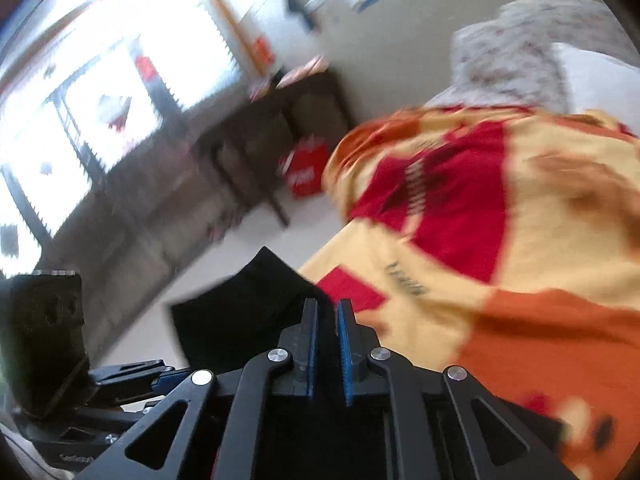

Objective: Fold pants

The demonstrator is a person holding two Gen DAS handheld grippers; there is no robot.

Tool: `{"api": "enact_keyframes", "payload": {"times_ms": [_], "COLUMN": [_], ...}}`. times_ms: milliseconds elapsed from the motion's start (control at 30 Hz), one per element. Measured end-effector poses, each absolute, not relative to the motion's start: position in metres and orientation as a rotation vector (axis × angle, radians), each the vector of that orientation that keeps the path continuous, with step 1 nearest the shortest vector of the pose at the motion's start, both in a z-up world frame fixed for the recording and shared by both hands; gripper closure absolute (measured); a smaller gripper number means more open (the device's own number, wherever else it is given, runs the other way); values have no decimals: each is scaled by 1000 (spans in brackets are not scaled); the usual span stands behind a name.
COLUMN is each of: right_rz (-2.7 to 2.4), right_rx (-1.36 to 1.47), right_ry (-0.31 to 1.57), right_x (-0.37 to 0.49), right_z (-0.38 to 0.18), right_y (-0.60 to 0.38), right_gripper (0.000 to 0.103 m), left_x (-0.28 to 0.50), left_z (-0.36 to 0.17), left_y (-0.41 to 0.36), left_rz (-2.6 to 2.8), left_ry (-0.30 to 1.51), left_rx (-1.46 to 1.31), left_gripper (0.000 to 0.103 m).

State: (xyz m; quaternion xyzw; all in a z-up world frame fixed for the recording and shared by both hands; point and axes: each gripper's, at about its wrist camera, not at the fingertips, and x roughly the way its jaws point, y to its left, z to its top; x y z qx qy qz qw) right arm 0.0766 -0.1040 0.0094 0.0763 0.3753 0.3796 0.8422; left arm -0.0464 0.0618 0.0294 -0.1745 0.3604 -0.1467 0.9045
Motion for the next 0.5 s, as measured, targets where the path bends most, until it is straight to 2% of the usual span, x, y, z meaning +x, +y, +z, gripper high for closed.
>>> {"api": "enact_keyframes", "payload": {"times_ms": [33,100,200,300,400,433,500], "right_rz": [763,691,564,548,609,630,694], "right_rx": [185,233,287,315,273,257,229], "right_ry": [780,770,787,811,813,821,853], "right_x": [71,63,53,45,42,43,49], "right_z": [14,18,10,2,4,3,0], "right_y": [-124,-165,-216,-231,-211,-203,-177], "right_gripper": [92,91,78,73,64,63,62], "left_x": [-47,-46,-31,-33,-40,-44,-54], "left_z": [35,38,15,3,7,9,9], "left_y": [42,8,-36,-39,-18,-10,10], "left_rz": [-371,-435,-444,-449,-397,-371,-292], "left_ry": [744,745,823,847,833,831,825], "left_rx": [-329,-251,-166,-172,-183,-196,-211], "left_gripper": [89,89,89,89,89,87,74]}}
